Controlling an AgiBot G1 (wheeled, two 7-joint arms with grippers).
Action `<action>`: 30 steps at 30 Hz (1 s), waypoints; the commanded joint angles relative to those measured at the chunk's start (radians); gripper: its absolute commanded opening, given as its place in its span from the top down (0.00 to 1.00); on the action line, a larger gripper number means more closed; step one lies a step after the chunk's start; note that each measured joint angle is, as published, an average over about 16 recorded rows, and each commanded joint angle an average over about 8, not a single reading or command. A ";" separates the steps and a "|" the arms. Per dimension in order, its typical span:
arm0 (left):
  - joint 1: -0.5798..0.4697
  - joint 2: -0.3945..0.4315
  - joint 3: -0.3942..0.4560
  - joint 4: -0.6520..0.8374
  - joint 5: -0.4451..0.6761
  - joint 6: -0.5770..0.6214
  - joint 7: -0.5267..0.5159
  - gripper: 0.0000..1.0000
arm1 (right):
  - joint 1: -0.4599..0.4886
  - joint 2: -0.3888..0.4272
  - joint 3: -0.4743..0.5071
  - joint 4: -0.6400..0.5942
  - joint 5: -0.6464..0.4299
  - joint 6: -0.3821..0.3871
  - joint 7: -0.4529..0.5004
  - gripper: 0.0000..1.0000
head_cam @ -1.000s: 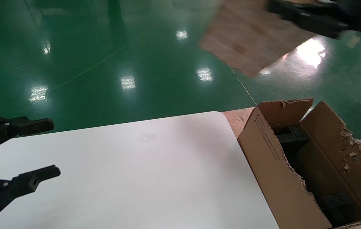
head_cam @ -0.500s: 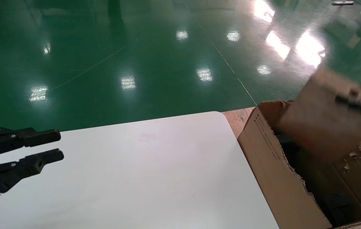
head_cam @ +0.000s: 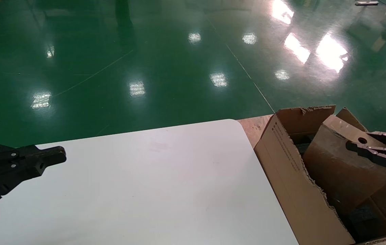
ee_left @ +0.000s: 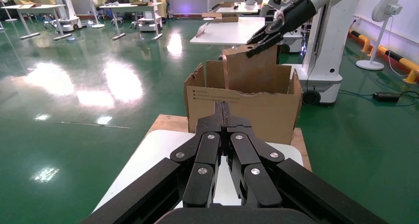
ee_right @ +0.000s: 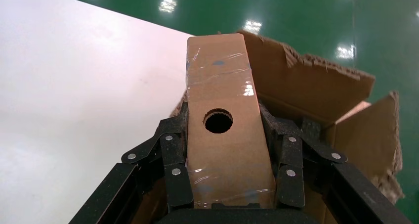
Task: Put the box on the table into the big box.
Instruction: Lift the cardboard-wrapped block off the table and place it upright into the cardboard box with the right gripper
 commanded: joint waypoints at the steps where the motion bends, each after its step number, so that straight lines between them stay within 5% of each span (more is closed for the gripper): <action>1: 0.000 0.000 0.000 0.000 0.000 0.000 0.000 1.00 | -0.013 0.005 -0.040 0.009 0.048 0.031 -0.023 1.00; 18: 0.000 0.000 0.000 0.000 0.000 0.000 0.000 1.00 | 0.012 0.065 -0.335 0.112 0.473 0.300 -0.274 1.00; 30: 0.000 0.000 0.000 0.000 0.000 0.000 0.000 1.00 | 0.066 0.036 -0.519 0.117 0.752 0.360 -0.467 1.00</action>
